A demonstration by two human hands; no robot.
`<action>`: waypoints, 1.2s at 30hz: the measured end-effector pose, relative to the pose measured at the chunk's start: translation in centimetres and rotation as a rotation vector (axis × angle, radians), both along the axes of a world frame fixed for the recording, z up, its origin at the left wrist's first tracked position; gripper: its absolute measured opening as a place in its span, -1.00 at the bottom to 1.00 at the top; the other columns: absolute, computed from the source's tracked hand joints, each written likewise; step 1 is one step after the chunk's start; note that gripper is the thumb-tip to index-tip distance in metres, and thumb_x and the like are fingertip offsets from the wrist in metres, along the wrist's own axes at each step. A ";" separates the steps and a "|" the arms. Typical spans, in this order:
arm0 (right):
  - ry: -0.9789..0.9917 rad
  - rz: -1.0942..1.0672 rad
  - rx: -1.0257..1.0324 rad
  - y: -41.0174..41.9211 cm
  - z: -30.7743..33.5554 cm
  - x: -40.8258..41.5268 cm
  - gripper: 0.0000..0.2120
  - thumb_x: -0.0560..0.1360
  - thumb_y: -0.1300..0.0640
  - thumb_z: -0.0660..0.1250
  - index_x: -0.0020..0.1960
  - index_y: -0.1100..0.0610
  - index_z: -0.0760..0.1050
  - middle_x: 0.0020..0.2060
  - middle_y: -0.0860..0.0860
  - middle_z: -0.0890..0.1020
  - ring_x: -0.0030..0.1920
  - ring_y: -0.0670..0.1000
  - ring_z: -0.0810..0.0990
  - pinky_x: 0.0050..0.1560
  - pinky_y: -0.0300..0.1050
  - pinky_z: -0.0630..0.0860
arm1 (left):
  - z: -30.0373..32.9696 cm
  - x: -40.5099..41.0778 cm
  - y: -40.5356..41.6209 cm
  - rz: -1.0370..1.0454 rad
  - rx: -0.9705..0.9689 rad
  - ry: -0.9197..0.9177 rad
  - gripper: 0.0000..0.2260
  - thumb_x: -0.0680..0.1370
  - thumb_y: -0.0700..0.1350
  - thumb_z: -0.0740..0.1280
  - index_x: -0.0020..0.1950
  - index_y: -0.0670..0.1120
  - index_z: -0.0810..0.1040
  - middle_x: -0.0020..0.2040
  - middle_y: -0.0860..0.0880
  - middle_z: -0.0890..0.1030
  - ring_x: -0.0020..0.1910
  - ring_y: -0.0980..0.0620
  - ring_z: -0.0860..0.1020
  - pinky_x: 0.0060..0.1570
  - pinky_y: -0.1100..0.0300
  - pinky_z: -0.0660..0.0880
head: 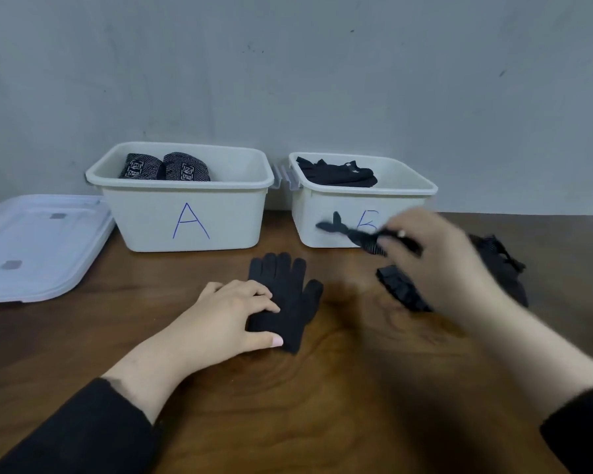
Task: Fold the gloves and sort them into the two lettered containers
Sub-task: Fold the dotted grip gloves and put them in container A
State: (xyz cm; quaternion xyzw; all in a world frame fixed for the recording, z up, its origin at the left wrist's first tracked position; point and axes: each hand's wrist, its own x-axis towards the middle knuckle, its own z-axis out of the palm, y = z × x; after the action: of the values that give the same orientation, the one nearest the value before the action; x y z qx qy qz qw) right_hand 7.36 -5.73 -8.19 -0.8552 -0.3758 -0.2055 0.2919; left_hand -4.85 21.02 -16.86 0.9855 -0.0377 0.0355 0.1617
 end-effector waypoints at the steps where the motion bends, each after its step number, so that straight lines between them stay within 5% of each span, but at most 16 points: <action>1: -0.007 0.046 -0.068 -0.3 -2.2 -1.1 -0.93 0.55 0.16 0.43 0.01 0.04 0.63 -0.04 -0.07 0.60 -0.01 -0.06 0.55 0.08 -0.12 0.47 | 0.1 -0.1 0.0 -0.012 -0.013 -0.010 -0.55 0.49 0.35 0.29 0.35 0.26 0.46 0.35 0.34 0.30 0.15 0.48 0.07 0.32 0.25 0.03; 5: 0.147 0.088 -0.298 -1.4 -9.5 -4.7 -0.76 0.56 -0.06 0.39 0.21 -0.07 0.62 0.12 -0.28 0.49 0.18 -0.23 0.47 0.27 -0.20 0.46 | 0.4 -0.4 0.2 -0.120 -0.097 0.022 -0.66 0.46 0.31 0.38 0.19 0.27 0.48 0.20 0.35 0.32 0.18 0.40 0.12 0.17 0.36 0.16; 9: 0.214 0.045 -0.202 -1.4 -10.6 -5.2 -0.75 0.57 -0.08 0.35 0.22 -0.10 0.62 0.11 -0.34 0.50 0.22 -0.27 0.44 0.28 -0.35 0.38 | -0.3 0.1 0.6 -0.157 -0.019 -0.024 -0.88 0.57 0.21 0.30 0.03 0.23 0.52 0.11 0.30 0.39 0.21 0.31 0.25 0.23 0.32 0.13; 12: 0.201 0.058 -0.202 -1.1 -10.6 -5.3 -0.73 0.58 -0.11 0.31 0.21 -0.09 0.64 0.09 -0.33 0.50 0.20 -0.28 0.43 0.27 -0.26 0.42 | -0.5 0.1 0.6 -0.129 0.015 -0.076 -0.87 0.61 0.16 0.23 -0.07 0.16 0.49 0.00 0.24 0.47 0.09 0.24 0.38 0.17 0.29 0.20; 17: 0.187 0.046 -0.196 -1.2 -10.5 -5.5 -0.70 0.58 -0.12 0.28 0.21 -0.06 0.66 0.06 -0.30 0.53 0.14 -0.24 0.47 0.21 -0.15 0.49 | -0.4 -0.1 0.7 0.216 -0.400 -0.224 -0.87 0.62 0.08 0.24 -0.11 0.10 0.49 -0.18 0.13 0.61 -0.17 0.16 0.56 -0.14 0.19 0.47; 24: 0.238 0.037 -0.184 -0.9 -10.0 -6.0 -0.54 0.54 -0.30 0.16 0.27 -0.12 0.62 0.12 -0.33 0.51 0.21 -0.31 0.41 0.28 -0.15 0.41 | 0.6 0.6 -1.6 0.478 -0.776 -0.585 -0.82 0.63 -0.05 0.27 -0.16 -0.01 0.53 -0.24 0.10 0.60 -0.25 0.14 0.52 -0.25 0.35 0.37; 27: 0.326 0.004 0.056 -0.4 -8.8 -6.6 -0.56 0.51 -0.29 0.19 0.27 -0.13 0.59 0.14 -0.34 0.56 0.21 -0.33 0.48 0.22 -0.26 0.48 | 1.6 0.7 -3.7 0.446 -0.841 -0.645 -0.84 0.62 -0.04 0.28 -0.15 0.01 0.54 -0.23 0.10 0.61 -0.25 0.18 0.53 -0.24 0.35 0.41; 29: 0.556 0.019 0.305 0.6 -7.5 -7.0 -0.54 0.50 -0.28 0.22 0.31 -0.13 0.57 0.15 -0.30 0.63 0.21 -0.29 0.56 0.21 -0.27 0.54 | 2.3 0.9 -5.6 0.362 -0.845 -0.617 -0.86 0.62 -0.05 0.29 -0.13 0.05 0.55 -0.21 0.13 0.62 -0.24 0.22 0.55 -0.23 0.41 0.41; 33: 1.113 0.186 0.751 3.0 -6.1 -7.3 -0.69 0.63 -0.09 0.25 0.25 0.02 0.62 0.15 -0.04 0.70 0.22 -0.03 0.65 0.21 0.02 0.59 | 1.9 1.1 -9.0 0.052 -0.831 -0.396 -0.78 0.67 -0.16 0.21 0.15 0.01 0.63 0.04 0.22 0.65 0.11 0.27 0.56 0.09 0.43 0.42; 36: 1.016 -0.020 0.724 3.5 -5.4 -6.5 -0.83 0.65 0.09 0.30 0.10 0.05 0.67 -0.01 -0.02 0.74 0.07 0.00 0.71 0.04 0.06 0.68 | 1.2 0.6 -8.9 -0.033 -0.858 -0.331 -0.70 0.69 -0.18 0.13 0.25 0.04 0.61 0.19 0.21 0.62 0.27 0.26 0.50 0.25 0.40 0.37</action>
State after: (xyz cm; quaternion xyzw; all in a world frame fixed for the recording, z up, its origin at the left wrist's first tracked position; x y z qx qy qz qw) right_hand 0.91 -2.19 -13.63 -0.6964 -0.0884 0.1098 0.7037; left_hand -4.21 12.10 -15.65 0.8098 -0.0608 0.2023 0.5474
